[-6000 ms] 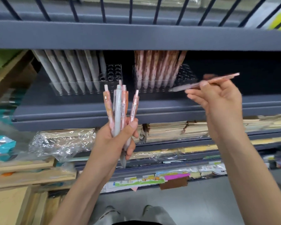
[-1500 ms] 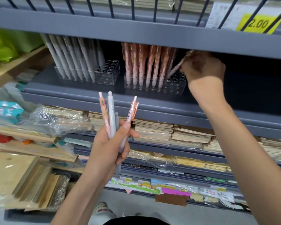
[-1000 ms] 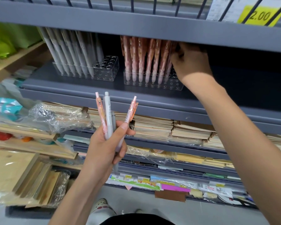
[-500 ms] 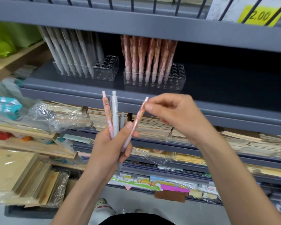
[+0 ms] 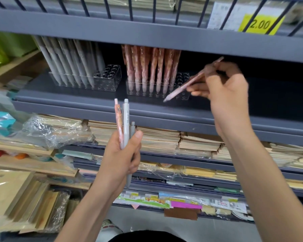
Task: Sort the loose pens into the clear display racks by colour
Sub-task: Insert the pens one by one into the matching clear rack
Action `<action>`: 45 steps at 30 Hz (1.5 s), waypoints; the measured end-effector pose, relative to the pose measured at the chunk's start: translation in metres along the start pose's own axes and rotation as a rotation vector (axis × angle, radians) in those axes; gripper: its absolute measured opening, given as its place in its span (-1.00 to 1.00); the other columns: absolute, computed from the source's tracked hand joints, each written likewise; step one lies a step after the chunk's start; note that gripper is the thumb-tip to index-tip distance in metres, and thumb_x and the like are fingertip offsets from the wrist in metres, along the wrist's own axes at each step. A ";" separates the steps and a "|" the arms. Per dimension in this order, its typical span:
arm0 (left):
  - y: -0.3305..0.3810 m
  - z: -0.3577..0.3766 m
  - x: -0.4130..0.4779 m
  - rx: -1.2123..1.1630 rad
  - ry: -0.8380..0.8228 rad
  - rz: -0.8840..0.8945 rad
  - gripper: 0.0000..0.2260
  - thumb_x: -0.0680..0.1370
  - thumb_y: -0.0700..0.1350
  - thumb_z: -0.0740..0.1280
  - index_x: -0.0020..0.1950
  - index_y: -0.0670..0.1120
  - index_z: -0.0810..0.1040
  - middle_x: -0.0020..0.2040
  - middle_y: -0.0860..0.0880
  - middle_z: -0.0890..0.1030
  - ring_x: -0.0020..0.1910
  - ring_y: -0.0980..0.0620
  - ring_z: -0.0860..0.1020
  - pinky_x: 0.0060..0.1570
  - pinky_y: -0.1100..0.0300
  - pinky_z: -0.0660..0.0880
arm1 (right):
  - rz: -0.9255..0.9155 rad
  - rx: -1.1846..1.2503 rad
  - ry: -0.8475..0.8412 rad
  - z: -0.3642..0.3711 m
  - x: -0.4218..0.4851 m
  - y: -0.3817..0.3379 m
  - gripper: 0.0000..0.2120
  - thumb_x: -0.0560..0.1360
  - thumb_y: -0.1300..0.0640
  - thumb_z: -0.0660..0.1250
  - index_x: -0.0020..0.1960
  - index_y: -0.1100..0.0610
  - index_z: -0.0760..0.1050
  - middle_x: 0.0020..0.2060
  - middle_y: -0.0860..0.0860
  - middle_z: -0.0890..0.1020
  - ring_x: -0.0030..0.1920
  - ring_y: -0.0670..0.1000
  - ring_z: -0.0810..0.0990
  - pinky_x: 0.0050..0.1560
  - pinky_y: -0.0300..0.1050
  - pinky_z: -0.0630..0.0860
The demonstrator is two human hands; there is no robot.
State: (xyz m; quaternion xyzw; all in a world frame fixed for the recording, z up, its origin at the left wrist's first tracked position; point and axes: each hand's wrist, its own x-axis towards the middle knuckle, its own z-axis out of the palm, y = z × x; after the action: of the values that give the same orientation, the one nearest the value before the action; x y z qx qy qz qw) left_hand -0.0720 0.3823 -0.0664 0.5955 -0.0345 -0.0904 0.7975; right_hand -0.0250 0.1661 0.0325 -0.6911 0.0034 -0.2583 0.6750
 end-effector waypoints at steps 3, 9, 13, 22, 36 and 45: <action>0.003 0.000 0.001 0.001 0.027 0.015 -0.73 0.57 0.08 0.30 -0.13 -0.10 0.39 -0.38 0.00 0.39 -0.57 0.10 0.20 -0.63 0.31 0.18 | -0.117 -0.056 0.092 -0.002 0.016 0.002 -0.93 0.55 0.20 0.21 0.00 0.15 0.46 -0.16 0.12 0.65 -0.25 0.15 0.69 -0.20 -0.07 0.62; 0.002 -0.006 -0.002 0.043 0.027 0.026 -0.68 0.58 0.09 0.31 -0.14 -0.17 0.49 -0.50 -0.01 0.35 -0.61 0.10 0.23 -0.63 0.31 0.21 | -0.224 -0.331 0.074 0.007 0.033 0.016 -0.88 0.56 0.11 0.19 -0.05 -0.10 0.45 -0.16 -0.01 0.64 -0.15 0.07 0.67 0.00 0.15 0.60; 0.002 -0.006 -0.002 0.050 0.038 0.033 -0.72 0.50 0.19 0.35 -0.18 -0.02 0.59 -0.30 -0.14 0.55 -0.56 0.06 0.34 -0.60 0.26 0.31 | -0.227 -0.498 -0.035 0.020 0.037 0.019 -0.94 0.59 -0.03 0.20 -0.04 -0.12 0.44 -0.22 -0.03 0.64 -0.06 0.14 0.63 0.06 0.18 0.54; -0.001 -0.013 -0.002 0.020 0.068 0.049 -0.77 0.49 0.18 0.35 -0.04 0.06 0.65 -0.17 -0.07 0.67 -0.54 0.11 0.33 -0.57 0.28 0.31 | -0.163 -0.773 -0.121 0.032 0.051 0.013 -0.70 0.64 -0.03 0.16 0.29 0.07 0.46 -0.20 0.09 0.68 -0.21 -0.11 0.46 -0.22 -0.25 0.16; -0.009 -0.025 -0.007 0.039 -0.040 0.114 -0.75 0.61 0.00 0.31 0.07 -0.18 0.61 -0.37 -0.18 0.55 -0.54 0.04 0.30 -0.51 0.24 0.30 | -0.190 -0.423 0.052 0.032 0.011 0.016 -0.97 0.47 0.03 0.37 -0.09 -0.06 0.57 -0.34 -0.15 0.63 -0.30 -0.11 0.60 -0.17 -0.10 0.57; -0.012 -0.028 -0.005 0.027 -0.090 0.071 -0.74 0.57 -0.02 0.38 0.13 -0.18 0.52 -0.11 -0.15 0.71 -0.51 0.02 0.51 -0.51 0.23 0.43 | 0.091 -0.398 -0.715 0.052 -0.038 0.018 -0.89 0.43 0.00 0.48 -0.15 0.04 0.71 -0.29 -0.05 0.71 -0.24 -0.04 0.65 -0.19 -0.16 0.58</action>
State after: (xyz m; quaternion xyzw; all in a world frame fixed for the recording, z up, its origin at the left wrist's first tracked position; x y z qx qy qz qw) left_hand -0.0737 0.4064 -0.0854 0.6000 -0.0926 -0.0883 0.7897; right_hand -0.0333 0.2265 0.0043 -0.8536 -0.1508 0.0342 0.4974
